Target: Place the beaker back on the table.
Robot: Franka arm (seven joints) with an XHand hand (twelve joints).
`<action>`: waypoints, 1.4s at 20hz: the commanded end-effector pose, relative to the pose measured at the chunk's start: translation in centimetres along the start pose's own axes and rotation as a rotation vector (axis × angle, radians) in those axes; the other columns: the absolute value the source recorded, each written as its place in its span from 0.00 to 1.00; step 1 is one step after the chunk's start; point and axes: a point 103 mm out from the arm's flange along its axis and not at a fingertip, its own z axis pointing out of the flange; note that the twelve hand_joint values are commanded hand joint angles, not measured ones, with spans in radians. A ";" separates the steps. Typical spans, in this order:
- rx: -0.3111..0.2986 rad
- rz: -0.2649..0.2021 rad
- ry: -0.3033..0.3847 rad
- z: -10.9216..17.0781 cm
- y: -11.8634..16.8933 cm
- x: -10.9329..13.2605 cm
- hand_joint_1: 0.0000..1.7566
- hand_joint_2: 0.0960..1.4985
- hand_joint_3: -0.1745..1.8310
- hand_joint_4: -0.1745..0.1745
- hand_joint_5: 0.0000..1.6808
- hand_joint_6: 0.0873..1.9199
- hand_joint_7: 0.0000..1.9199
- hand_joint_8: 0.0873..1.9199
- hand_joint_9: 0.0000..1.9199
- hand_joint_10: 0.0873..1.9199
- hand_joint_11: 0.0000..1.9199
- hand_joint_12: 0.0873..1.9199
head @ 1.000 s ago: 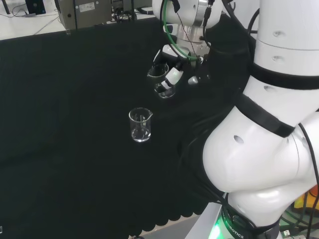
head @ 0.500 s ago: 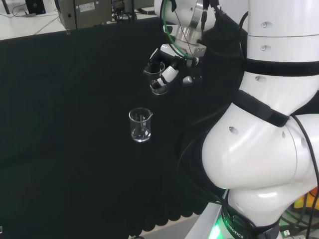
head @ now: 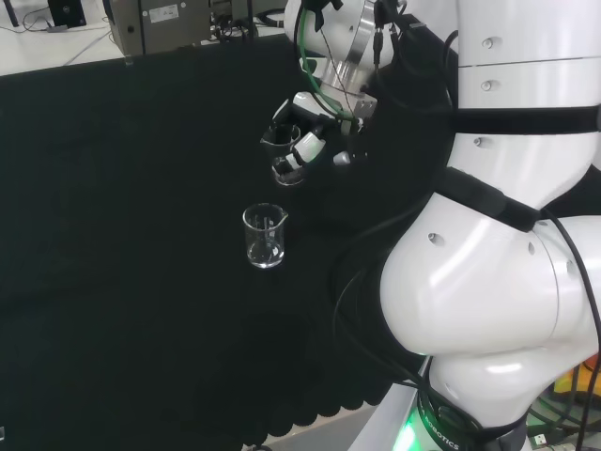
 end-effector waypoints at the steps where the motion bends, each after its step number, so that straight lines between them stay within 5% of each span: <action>1: -0.006 0.003 0.009 0.4 0.1 -0.2 0.76 0.27 0.54 0.24 0.78 0.29 0.80 0.18 0.89 0.00 0.72 0.28; 17: 0.003 0.024 0.010 1.5 0.1 -1.4 0.75 0.28 0.52 0.35 0.78 0.29 0.79 0.17 0.87 0.00 0.71 0.28; 25: 0.003 0.029 0.019 1.5 0.0 -1.8 0.75 0.31 0.49 0.48 0.78 0.29 0.78 0.18 0.86 0.00 0.70 0.28; 28: 0.005 0.032 0.014 1.6 -0.1 -1.8 0.80 0.31 0.51 0.08 0.71 0.42 0.69 0.39 0.84 0.00 0.69 0.28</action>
